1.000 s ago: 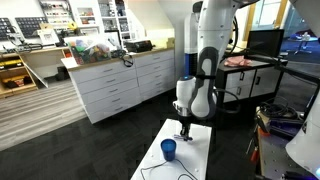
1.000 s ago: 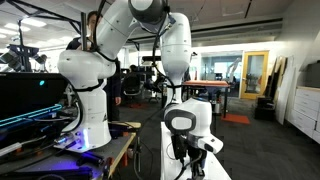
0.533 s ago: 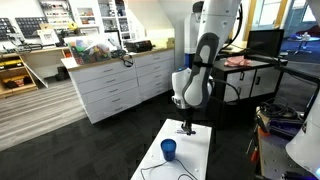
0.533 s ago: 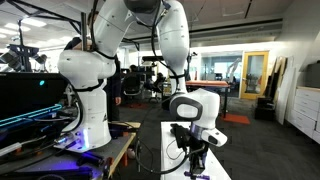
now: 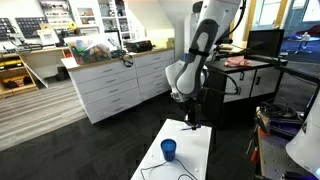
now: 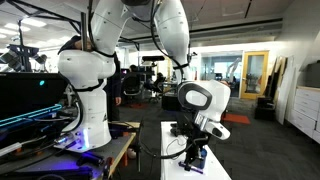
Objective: Pick the marker and put it in the cup
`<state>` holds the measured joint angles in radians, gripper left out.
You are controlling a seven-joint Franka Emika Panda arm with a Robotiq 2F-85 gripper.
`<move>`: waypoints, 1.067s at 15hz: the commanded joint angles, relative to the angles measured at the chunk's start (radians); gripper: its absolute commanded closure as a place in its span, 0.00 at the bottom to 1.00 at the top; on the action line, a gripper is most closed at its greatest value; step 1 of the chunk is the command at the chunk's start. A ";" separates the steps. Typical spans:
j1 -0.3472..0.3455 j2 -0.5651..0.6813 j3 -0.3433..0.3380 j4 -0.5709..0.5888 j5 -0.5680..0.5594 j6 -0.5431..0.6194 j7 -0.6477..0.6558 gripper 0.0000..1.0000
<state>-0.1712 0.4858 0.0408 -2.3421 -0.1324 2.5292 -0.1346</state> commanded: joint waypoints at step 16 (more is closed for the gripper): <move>0.108 0.001 -0.003 0.310 0.023 -0.678 -0.086 0.94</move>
<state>-0.0811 0.4744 0.0412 -2.0820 -0.1264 1.9507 -0.1918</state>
